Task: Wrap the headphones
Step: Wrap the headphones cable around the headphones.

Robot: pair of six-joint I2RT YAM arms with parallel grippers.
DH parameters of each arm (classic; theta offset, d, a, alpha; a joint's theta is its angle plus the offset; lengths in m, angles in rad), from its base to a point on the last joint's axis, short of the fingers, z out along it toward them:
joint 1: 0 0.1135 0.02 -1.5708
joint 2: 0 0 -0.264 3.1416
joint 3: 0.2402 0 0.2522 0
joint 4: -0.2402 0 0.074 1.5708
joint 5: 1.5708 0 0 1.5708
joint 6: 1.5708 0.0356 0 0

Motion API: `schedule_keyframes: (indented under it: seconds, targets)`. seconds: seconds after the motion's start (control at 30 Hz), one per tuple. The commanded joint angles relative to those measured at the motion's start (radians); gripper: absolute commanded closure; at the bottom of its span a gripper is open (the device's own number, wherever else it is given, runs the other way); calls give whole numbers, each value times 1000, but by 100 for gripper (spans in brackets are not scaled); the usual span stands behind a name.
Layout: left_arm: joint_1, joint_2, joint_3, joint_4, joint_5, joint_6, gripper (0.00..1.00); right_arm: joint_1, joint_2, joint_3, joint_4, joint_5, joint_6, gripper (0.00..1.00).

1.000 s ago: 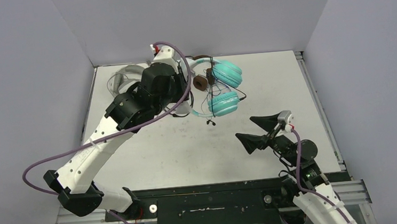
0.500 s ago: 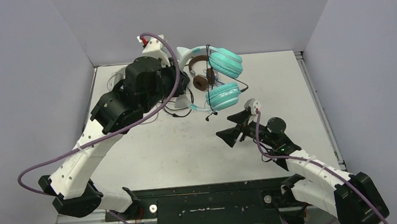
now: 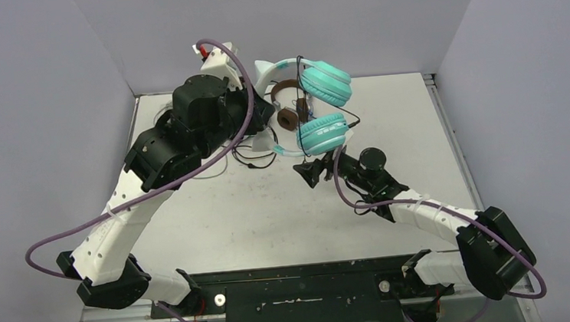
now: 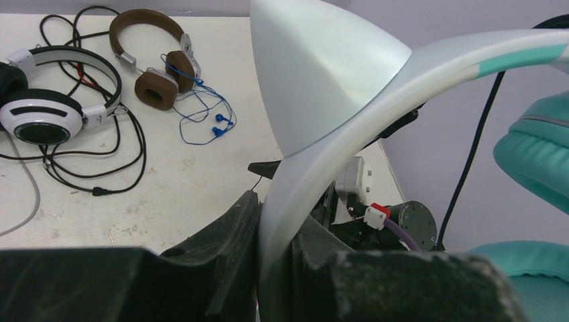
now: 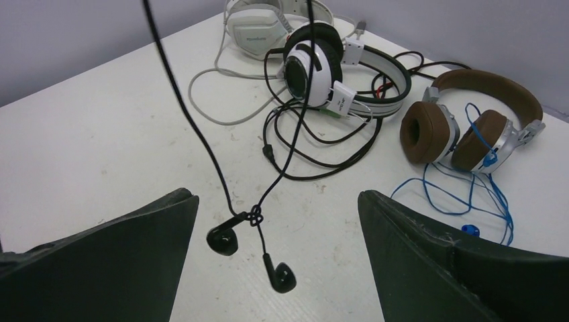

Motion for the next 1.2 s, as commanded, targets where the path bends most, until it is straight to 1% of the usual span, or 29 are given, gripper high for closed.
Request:
schedule_keyframes:
  seconds: [0.0, 0.03, 0.07, 0.1, 0.13, 0.2, 0.27, 0.3, 0.33, 0.37, 0.47, 0.53, 0.6, 0.77, 0.87, 1.0, 1.17]
  targets:
    - [1, -6, 79, 84, 25, -40, 100, 4, 43, 62, 92, 20, -43, 13]
    - [1, -6, 82, 84, 26, -42, 100, 4, 53, 66, 101, 8, -42, 17]
    - [1, -6, 84, 84, 28, -45, 100, 4, 60, 69, 110, -5, -41, 18]
    - [1, -5, 86, 86, 30, -48, 100, 4, 67, 73, 117, -19, -37, 22]
    - [1, -4, 86, 86, 31, -51, 100, 4, 73, 77, 125, -36, -31, 26]
    - [1, -2, 91, 85, 33, -55, 100, 4, 81, 86, 138, -71, -20, 38]
    - [1, -1, 92, 88, 32, -58, 100, 6, 86, 87, 157, -110, 1, 55]
    - [1, -1, 91, 89, 32, -60, 100, 6, 87, 86, 169, -130, 15, 66]
    - [1, -1, 89, 90, 32, -61, 100, 7, 88, 84, 179, -147, 31, 86]
    - [1, -1, 86, 92, 30, -61, 100, 9, 90, 82, 187, -163, 46, 100]
    - [4, -3, 70, 101, -3, -85, 100, 19, 83, 74, 170, -228, 75, 100]
    - [17, -4, 53, 116, -28, -107, 100, 38, 57, 40, 167, -240, 91, 100]
    - [52, -1, 32, 134, -34, -133, 100, 64, 9, 2, 151, -245, 101, 100]
    - [159, 18, -23, 190, 21, -185, 100, 163, -144, -58, -5, -213, 82, 100]
    - [192, 29, -69, 232, 13, -184, 100, 218, -245, -66, -104, -203, 83, 100]
    - [202, 48, -149, 266, -49, -162, 100, 278, -339, -6, -247, -199, 91, 100]
    - [202, 54, -299, 325, -156, -120, 100, 308, -370, 138, -461, -193, 59, 100]
